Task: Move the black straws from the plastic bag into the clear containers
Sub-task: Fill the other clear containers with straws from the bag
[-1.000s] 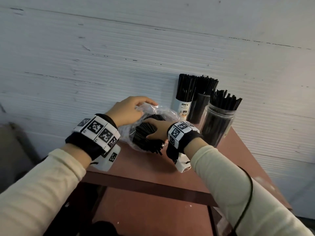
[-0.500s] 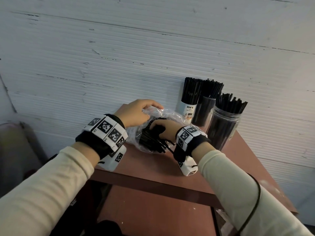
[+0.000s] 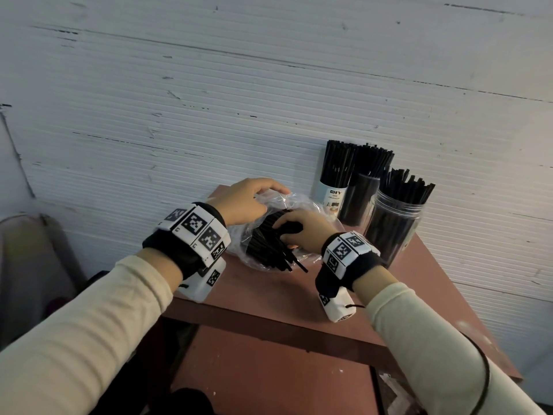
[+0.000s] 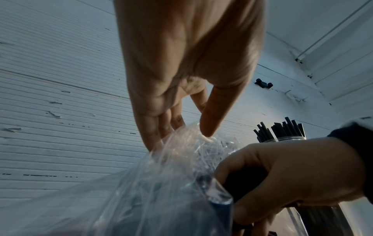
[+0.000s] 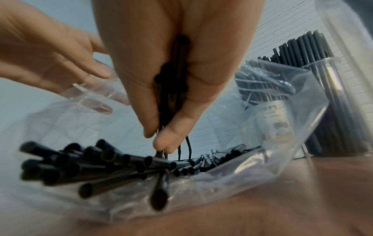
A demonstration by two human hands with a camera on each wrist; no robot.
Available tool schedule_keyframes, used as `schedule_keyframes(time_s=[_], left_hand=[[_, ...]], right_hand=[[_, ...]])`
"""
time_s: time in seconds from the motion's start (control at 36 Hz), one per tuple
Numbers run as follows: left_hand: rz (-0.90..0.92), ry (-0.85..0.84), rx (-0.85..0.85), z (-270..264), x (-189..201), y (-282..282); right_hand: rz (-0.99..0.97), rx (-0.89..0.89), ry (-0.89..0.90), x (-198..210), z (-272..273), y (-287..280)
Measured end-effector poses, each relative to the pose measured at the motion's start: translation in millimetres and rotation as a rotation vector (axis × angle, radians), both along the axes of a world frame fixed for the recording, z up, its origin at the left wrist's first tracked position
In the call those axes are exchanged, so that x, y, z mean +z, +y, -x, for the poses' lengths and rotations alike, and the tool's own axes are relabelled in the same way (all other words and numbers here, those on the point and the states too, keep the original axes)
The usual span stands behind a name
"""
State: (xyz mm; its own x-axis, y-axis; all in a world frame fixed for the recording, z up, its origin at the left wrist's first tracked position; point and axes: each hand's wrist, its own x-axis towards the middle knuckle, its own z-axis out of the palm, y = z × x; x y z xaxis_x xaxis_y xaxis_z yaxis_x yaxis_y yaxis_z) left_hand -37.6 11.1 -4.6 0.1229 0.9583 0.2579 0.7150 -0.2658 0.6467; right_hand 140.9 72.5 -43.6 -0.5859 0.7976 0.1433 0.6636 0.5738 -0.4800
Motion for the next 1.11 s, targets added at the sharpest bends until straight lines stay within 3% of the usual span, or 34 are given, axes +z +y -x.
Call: schedule_keyframes(time_s=[0.19,0.44,0.56,0.64,0.72,0.86,1.03,1.11], left_hand=[[-0.001,-0.016,-0.005,-1,-6,3],[-0.035,-0.023,0.015,-8,-12,4],[-0.301,0.133,0.100,-25,-15,-7],[-0.429,0.256,-0.045,-45,-14,-15],[-0.394,0.441,-0.137,-65,-17,-14],[-0.249,0.503,-0.228,-94,-22,-1],[-0.309,0.381,-0.156,-120,-17,3],[-0.289,0.223,-0.156,-128,-12,1]], right_hand=[[0.057,-0.009,0.104,2,-15,-7],[0.027,0.003,0.111,13,-42,-20],[0.017,0.007,0.112,17,-60,-29],[0.033,0.020,0.105,21,-75,-40],[0.020,0.018,0.089,28,-88,-53],[0.000,0.043,0.070,43,-109,-73],[-0.021,0.025,0.132,62,-138,-87],[-0.131,-0.012,0.250,77,-152,-93]])
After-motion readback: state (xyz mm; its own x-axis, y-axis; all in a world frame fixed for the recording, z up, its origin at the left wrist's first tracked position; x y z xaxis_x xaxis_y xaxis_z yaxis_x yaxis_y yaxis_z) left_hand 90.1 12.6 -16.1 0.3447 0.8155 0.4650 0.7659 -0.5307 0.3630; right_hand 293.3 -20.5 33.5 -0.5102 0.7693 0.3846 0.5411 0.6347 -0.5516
